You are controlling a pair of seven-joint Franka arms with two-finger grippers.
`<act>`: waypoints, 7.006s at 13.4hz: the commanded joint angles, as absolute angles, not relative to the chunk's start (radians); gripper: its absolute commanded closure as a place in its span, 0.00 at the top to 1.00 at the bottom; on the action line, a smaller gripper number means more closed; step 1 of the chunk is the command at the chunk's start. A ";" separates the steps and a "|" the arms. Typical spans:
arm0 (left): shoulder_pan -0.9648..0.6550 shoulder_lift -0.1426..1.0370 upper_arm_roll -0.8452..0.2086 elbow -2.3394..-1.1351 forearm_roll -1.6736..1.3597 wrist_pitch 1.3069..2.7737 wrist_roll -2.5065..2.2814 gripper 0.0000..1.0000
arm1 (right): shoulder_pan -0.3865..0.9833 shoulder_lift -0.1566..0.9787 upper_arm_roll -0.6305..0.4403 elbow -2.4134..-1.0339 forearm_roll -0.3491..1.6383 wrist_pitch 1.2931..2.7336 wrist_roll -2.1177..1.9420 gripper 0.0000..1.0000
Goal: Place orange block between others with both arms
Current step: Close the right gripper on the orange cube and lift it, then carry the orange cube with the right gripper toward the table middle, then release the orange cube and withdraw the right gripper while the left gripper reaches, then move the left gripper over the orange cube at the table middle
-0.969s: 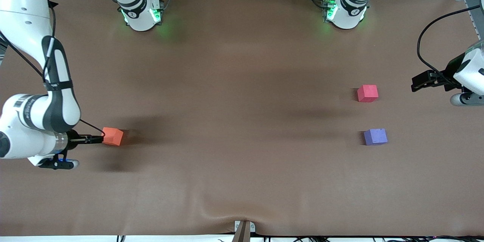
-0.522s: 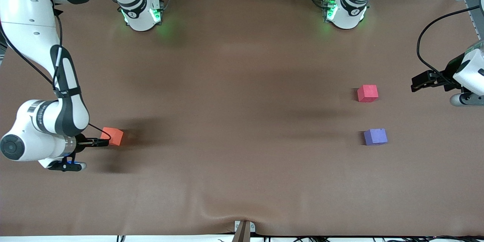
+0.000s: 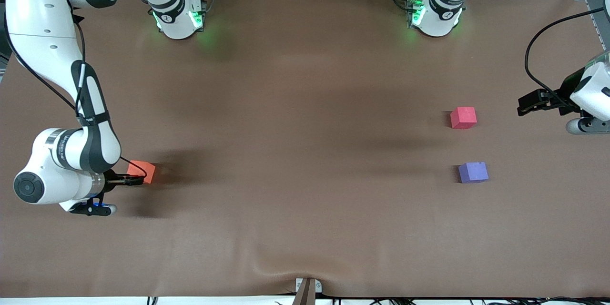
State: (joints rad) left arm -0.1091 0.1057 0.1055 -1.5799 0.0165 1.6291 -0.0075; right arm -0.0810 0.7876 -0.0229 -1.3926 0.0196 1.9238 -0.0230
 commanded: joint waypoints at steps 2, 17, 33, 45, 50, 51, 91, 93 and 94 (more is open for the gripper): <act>-0.107 0.110 0.106 -1.568 0.005 1.618 -0.023 1.00 | -0.078 0.781 -0.020 -1.400 0.011 1.924 0.003 1.00; -0.115 0.118 0.104 -1.565 0.003 1.620 -0.017 1.00 | -0.048 0.776 -0.014 -1.437 0.026 1.893 0.084 0.00; -0.101 0.127 0.106 -1.566 -0.043 1.620 -0.011 1.00 | 0.557 0.848 0.038 -1.296 0.359 1.939 0.571 0.10; -0.100 0.135 0.106 -1.566 -0.046 1.621 -0.011 1.00 | 0.557 0.845 0.032 -1.285 0.354 2.002 0.643 1.00; -0.101 0.141 0.106 -1.565 -0.046 1.623 -0.011 1.00 | 0.461 0.815 -0.101 -1.091 0.333 1.556 0.594 1.00; -0.101 0.141 0.106 -1.565 -0.046 1.621 -0.011 1.00 | 0.413 0.792 -0.110 -1.091 0.330 1.524 0.542 1.00; -0.797 0.738 0.086 -1.327 -0.150 2.235 -0.729 1.00 | 0.002 0.046 -0.152 -1.388 0.081 1.330 -0.051 1.00; -0.824 0.779 0.087 -1.296 -0.150 2.235 -0.729 1.00 | 0.012 0.041 -0.149 -1.388 0.058 1.338 -0.041 1.00; -0.843 0.788 0.090 -1.295 -0.144 2.235 -0.727 1.00 | 0.015 0.041 -0.147 -1.388 0.051 1.339 -0.040 1.00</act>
